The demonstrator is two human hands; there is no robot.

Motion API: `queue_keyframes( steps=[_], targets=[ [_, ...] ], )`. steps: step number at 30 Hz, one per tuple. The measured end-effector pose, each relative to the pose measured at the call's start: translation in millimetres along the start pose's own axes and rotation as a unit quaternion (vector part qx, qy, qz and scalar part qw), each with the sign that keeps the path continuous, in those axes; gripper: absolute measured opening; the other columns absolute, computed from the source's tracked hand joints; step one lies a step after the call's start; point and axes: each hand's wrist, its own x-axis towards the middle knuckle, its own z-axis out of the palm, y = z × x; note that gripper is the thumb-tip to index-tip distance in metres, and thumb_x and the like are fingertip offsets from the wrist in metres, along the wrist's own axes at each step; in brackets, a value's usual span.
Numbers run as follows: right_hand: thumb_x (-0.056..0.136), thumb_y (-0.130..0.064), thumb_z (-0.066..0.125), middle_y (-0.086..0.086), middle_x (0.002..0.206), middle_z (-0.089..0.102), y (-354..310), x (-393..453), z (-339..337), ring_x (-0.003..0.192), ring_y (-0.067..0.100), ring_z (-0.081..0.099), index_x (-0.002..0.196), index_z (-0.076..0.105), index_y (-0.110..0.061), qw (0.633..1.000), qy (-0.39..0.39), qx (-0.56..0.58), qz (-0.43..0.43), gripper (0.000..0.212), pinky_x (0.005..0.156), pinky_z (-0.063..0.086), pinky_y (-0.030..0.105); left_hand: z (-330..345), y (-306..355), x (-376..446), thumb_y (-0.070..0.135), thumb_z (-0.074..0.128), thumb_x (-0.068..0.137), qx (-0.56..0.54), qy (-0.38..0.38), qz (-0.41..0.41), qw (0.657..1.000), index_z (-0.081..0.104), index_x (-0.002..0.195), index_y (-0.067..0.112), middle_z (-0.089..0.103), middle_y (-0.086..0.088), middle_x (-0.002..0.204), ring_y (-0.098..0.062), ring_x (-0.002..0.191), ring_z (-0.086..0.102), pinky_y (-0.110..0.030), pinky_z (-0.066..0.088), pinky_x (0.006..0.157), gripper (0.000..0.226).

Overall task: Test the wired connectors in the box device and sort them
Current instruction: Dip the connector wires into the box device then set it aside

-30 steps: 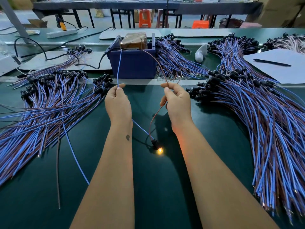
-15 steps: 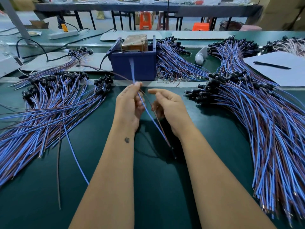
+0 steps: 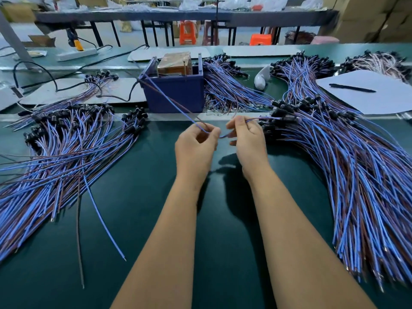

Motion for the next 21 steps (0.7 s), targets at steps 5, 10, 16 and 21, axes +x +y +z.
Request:
queue_keyframes(
  steps=[5, 10, 16, 21],
  targets=[
    [0.104, -0.020, 0.039, -0.002, 0.058, 0.043, -8, 16, -31, 0.050, 0.010, 0.041, 0.073, 0.052, -0.017, 0.999, 0.008, -0.034, 0.010, 0.034, 0.054, 0.036, 0.026, 24, 9, -20, 0.016, 0.073, 0.086, -0.013, -0.131, 0.038, 0.991, 0.067, 0.069, 0.028, 0.064, 0.011, 0.060, -0.007, 0.057, 0.058, -0.029, 0.051, 0.062, 0.021],
    [0.103, -0.035, 0.042, -0.003, 0.064, 0.048, -23, 29, -85, 0.060, 0.016, 0.044, 0.077, 0.052, -0.019, 0.969, -0.024, -0.244, -0.020, 0.032, 0.064, 0.035, 0.034, 47, 16, -42, 0.015, 0.071, 0.088, -0.049, -0.238, 0.029, 0.970, 0.072, 0.082, 0.031, 0.067, 0.004, 0.067, -0.010, 0.062, 0.058, -0.029, 0.051, 0.062, 0.017],
    [0.102, -0.036, 0.042, -0.006, 0.064, 0.047, -45, 44, -155, 0.063, 0.014, 0.046, 0.083, 0.060, -0.018, 0.893, -0.039, -0.440, -0.083, 0.032, 0.057, 0.031, 0.032, 51, 10, -47, 0.014, 0.075, 0.081, 0.091, -0.288, 0.043, 0.952, 0.071, 0.071, 0.035, 0.063, 0.004, 0.061, -0.003, 0.052, 0.047, -0.024, 0.042, 0.058, 0.024],
    [0.096, -0.048, 0.051, 0.011, 0.111, 0.059, -45, 53, -177, 0.104, 0.032, 0.052, 0.114, 0.058, -0.021, 0.793, -0.011, -0.608, -0.038, 0.034, 0.085, 0.042, 0.041, 50, 9, -43, 0.014, 0.073, 0.084, 0.085, -0.249, 0.029, 0.964, 0.070, 0.075, 0.031, 0.067, -0.003, 0.067, -0.009, 0.057, 0.054, -0.025, 0.047, 0.062, 0.019]
  ],
)
